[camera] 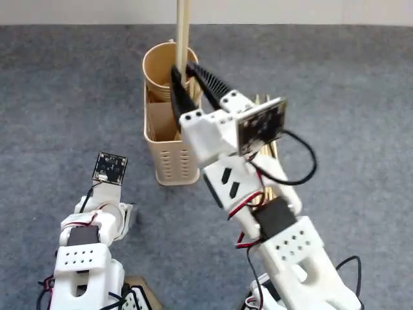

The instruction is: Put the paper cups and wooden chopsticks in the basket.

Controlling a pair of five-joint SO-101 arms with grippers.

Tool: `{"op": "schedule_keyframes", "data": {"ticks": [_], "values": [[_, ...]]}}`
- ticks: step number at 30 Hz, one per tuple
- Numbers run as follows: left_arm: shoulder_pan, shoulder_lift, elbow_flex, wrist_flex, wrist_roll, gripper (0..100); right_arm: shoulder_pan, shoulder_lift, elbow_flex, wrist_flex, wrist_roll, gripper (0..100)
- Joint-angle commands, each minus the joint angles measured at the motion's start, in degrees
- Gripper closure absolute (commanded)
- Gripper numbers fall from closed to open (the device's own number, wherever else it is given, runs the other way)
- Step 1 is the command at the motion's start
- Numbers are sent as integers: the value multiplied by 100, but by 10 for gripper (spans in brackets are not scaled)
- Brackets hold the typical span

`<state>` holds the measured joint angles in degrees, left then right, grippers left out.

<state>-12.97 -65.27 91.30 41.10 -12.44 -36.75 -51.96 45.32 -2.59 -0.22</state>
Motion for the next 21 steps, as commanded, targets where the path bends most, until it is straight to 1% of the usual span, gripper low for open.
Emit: {"op": "schedule_keyframes", "data": {"ticks": [1,6,8,10,12,14,21], "values": [[84,-4,4,-62,-97,744,-224,-119,875,-901,-26,994],[84,-4,4,-62,-97,744,-127,-119,1042,-884,-9,988],[84,-4,4,-62,-97,744,-40,-127,1042,-884,149,981],[84,-4,4,-62,-97,744,-22,-127,1042,-884,246,931],[84,-4,4,-62,-97,744,-22,-127,1051,-875,237,847],[84,-4,4,-62,-97,744,-22,-127,1051,-875,237,787],[84,-4,4,-62,-97,744,40,-171,1007,-769,264,819]]}}
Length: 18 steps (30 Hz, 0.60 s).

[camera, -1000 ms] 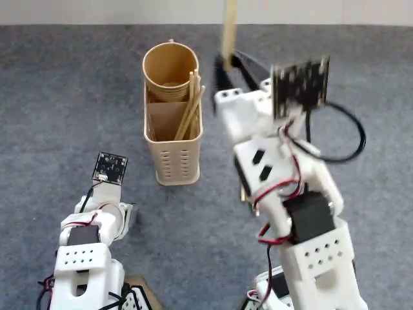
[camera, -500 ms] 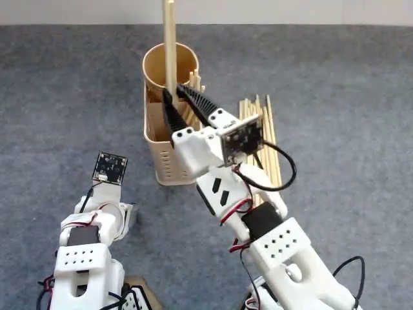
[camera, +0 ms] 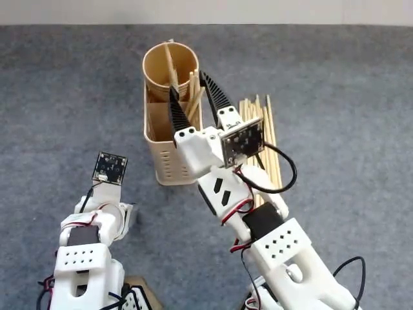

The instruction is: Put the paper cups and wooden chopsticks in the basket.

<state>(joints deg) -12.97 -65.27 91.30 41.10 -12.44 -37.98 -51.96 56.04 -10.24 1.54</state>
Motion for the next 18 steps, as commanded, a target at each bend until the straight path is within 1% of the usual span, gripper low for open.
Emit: {"op": "schedule_keyframes", "data": {"ticks": [1,3,7,9,11,13,16,18], "values": [[84,-4,4,-62,-97,744,321,-180,-75,268,88,824],[84,-4,4,-62,-97,744,822,-215,-541,1393,88,827],[84,-4,13,-62,-97,744,1851,-101,-2237,4708,62,827],[84,-4,13,-62,-97,744,2299,66,-2949,5569,97,827],[84,-4,13,-62,-97,744,2774,356,-3178,6062,132,827],[84,-4,13,-62,-97,744,3073,778,-3081,6220,492,827],[84,-4,13,-62,-97,744,3152,1710,-2633,6149,879,827],[84,-4,13,-62,-97,744,3143,2431,-2343,5798,949,827]]}}
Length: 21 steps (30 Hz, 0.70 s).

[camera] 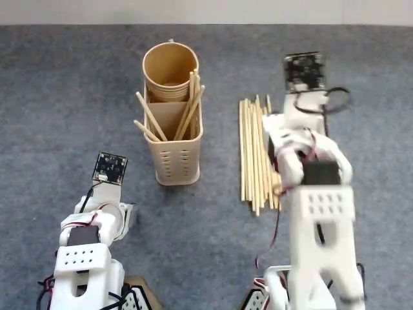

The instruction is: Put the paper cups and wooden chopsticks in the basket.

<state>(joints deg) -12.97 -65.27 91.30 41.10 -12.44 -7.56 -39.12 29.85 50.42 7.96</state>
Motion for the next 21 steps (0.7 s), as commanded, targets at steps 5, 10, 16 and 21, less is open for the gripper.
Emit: {"op": "schedule_keyframes", "data": {"ticks": [5,10,16,21], "values": [[84,-4,13,-62,-97,744,119,3029,479,-1156,519,827],[84,-4,13,-62,-97,744,303,4303,-127,-1411,519,827],[84,-4,13,-62,-97,744,462,4971,-593,-1411,510,828],[84,-4,13,-62,-97,744,462,5156,-620,-1402,527,882]]}}
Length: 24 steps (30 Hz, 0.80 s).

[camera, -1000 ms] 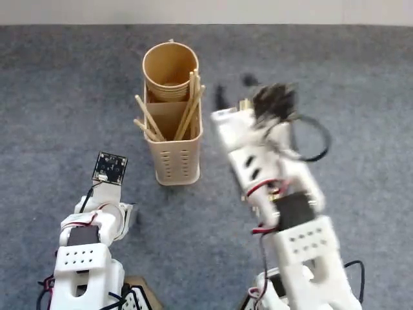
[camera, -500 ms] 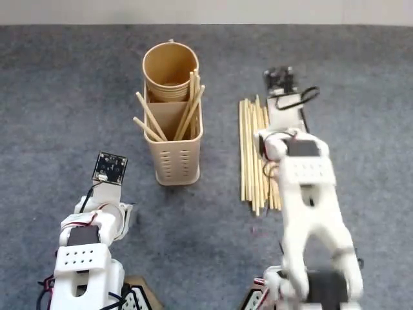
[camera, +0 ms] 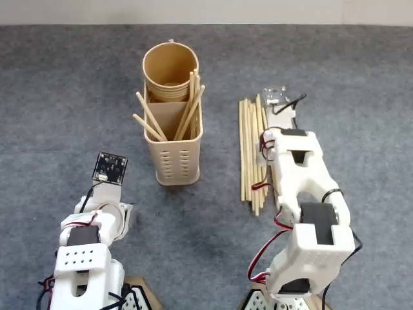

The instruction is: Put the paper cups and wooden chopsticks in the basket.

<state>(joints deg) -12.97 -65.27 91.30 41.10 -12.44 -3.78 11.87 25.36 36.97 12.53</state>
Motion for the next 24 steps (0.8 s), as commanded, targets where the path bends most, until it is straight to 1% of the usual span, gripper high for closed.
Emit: {"op": "schedule_keyframes", "data": {"ticks": [1,2,3,4,7,9,12,15,20,24], "values": [[84,-4,13,-62,-97,744,84,57,-171,-48,70,926],[84,-4,13,-62,-97,744,84,48,-171,-48,62,977],[84,-4,13,-62,-97,744,84,48,-171,-40,53,998],[84,-4,13,-62,-97,744,84,40,-171,-40,44,986],[84,-4,13,-62,-97,744,92,-4,-180,-40,9,995],[84,-4,13,-62,-97,744,92,-251,-180,-40,-255,994],[84,-4,13,-62,-97,744,75,-971,-171,-40,-501,994],[84,-4,13,-62,-97,744,-4,-1868,-180,-40,-527,994],[84,-4,13,-62,-97,744,-374,-3468,-233,-66,-527,994],[84,-4,13,-62,-97,744,-778,-4119,-752,-66,-527,994]]}}
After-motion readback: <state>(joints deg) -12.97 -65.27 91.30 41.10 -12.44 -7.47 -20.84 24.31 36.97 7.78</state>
